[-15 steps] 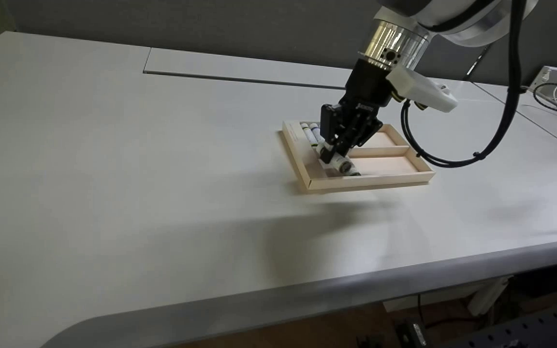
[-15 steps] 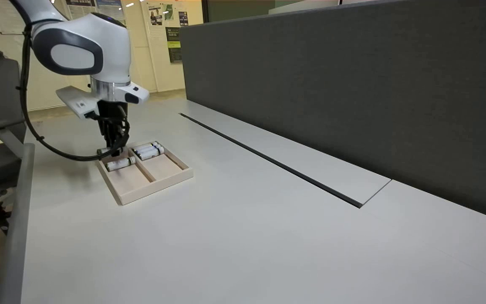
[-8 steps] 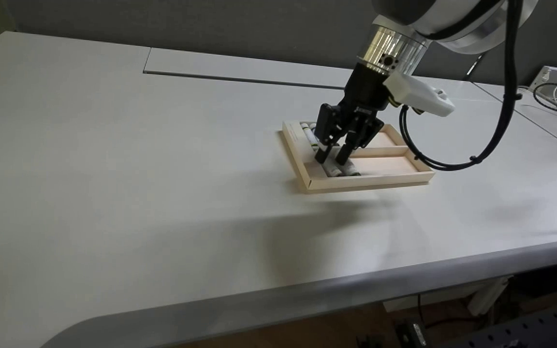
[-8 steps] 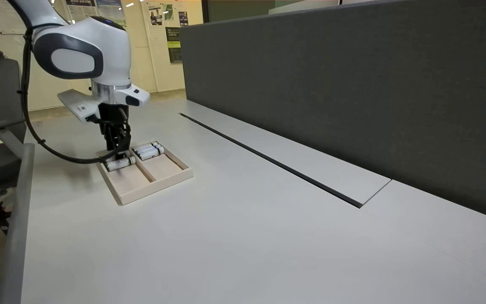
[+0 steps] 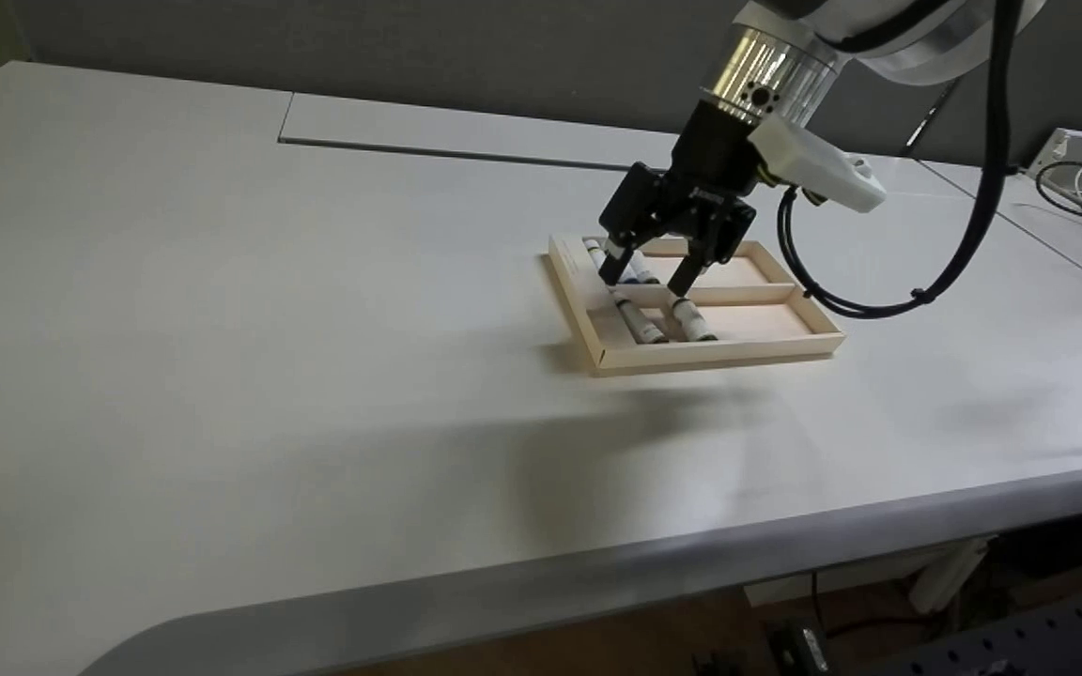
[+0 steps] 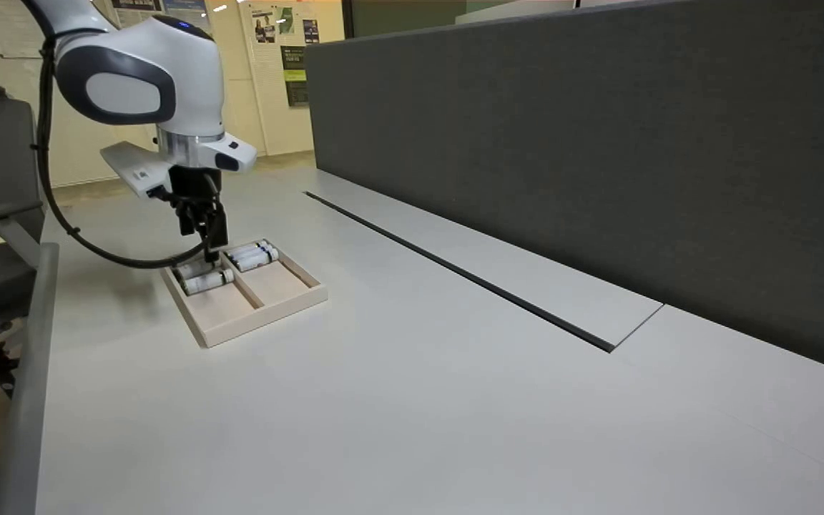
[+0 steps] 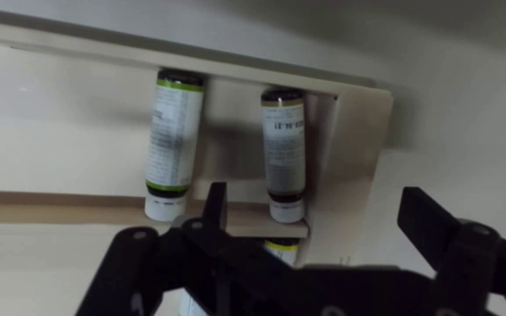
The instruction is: Place the bottle on the tray
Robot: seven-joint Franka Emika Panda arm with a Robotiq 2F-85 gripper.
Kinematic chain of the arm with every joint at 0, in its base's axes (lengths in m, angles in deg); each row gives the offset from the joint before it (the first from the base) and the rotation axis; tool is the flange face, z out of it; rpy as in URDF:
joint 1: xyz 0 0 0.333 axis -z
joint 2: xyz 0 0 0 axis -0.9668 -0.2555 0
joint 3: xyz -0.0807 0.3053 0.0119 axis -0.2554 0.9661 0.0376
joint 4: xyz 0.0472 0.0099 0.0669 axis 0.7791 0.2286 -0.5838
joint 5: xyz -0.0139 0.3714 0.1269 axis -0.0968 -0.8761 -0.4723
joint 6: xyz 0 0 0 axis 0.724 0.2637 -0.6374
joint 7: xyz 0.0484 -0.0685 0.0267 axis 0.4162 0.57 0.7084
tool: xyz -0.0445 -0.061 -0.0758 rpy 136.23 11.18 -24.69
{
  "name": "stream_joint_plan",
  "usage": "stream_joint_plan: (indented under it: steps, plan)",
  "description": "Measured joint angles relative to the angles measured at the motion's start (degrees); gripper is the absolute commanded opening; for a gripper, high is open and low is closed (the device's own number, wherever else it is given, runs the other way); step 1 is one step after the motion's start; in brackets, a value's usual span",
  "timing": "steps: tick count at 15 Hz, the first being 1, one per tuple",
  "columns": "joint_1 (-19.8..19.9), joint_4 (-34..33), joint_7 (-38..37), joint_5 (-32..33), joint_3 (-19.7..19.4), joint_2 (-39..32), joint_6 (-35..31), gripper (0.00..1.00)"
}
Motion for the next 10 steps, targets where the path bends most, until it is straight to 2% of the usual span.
stream_joint_plan:
  steps: [3, 5, 10]
  plan:
    - [3.2, 0.1, 2.5, -3.7, 2.9, 3.3, 0.9, 0.53]
    - [4.5, 0.5, 4.2, -5.4, 3.3, 6.0, 1.9, 0.39]
    - [6.2, 4.3, 6.6, -6.0, 0.1, 10.9, 2.9, 0.05]
